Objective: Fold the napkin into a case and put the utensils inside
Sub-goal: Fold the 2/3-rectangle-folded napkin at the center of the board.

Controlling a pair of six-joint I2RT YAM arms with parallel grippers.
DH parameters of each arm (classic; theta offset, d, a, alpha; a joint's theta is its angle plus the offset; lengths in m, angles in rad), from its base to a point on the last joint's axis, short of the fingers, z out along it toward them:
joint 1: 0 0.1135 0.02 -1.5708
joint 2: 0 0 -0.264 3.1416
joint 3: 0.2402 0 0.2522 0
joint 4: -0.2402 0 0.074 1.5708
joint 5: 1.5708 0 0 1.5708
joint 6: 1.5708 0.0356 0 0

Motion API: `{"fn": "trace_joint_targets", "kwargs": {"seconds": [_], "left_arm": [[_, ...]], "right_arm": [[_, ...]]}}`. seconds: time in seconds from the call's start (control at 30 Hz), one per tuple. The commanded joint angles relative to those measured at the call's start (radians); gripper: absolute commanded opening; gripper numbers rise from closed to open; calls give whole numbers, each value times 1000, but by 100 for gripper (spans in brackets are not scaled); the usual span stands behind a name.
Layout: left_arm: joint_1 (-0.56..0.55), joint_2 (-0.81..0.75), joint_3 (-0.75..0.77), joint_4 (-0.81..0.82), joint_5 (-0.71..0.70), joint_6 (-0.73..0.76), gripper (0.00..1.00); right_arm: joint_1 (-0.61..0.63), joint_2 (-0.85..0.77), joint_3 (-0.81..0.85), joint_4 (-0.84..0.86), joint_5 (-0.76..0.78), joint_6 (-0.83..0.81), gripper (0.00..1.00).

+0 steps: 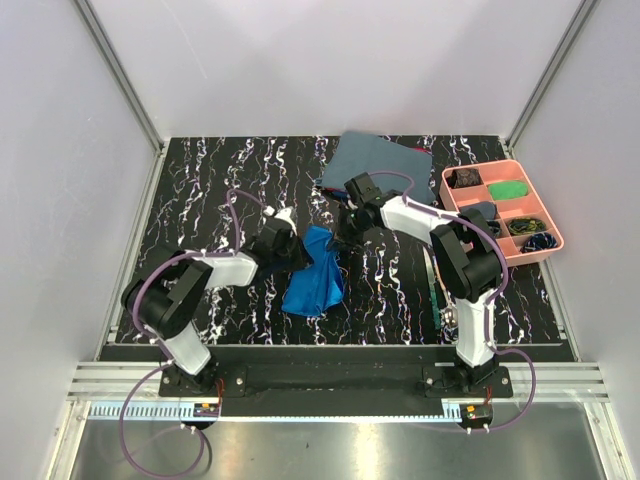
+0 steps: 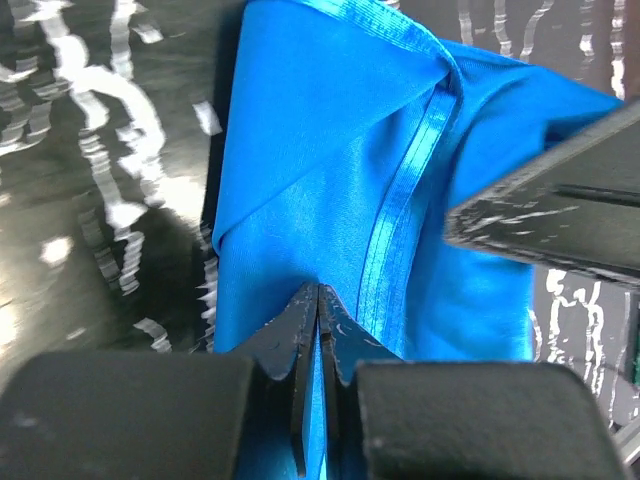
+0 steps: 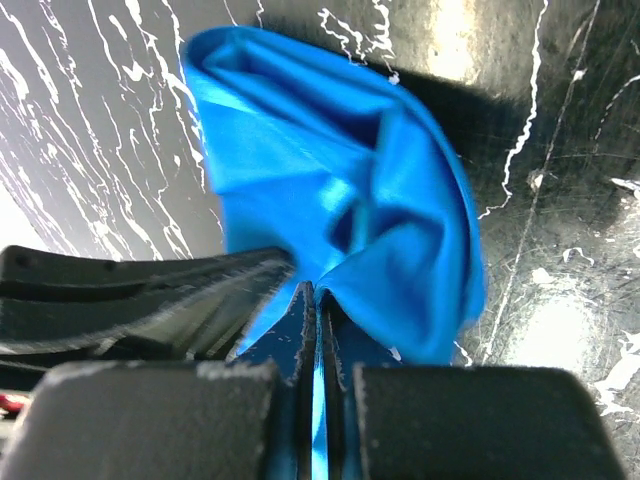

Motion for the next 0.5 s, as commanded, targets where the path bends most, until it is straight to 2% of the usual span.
{"fn": "trace_joint_targets", "kwargs": {"seconds": [0.0, 0.37, 0.47], "left_arm": [[-46, 67, -34, 63, -16, -34, 7], [-78, 67, -36, 80, -17, -49, 6], [-75, 37, -43, 64, -20, -35, 9]], "right_arm": [[20, 13, 59, -19, 28, -1, 0], [36, 109, 122, -39, 56, -8, 4], [36, 123, 125, -39, 48, -31, 6]]}}
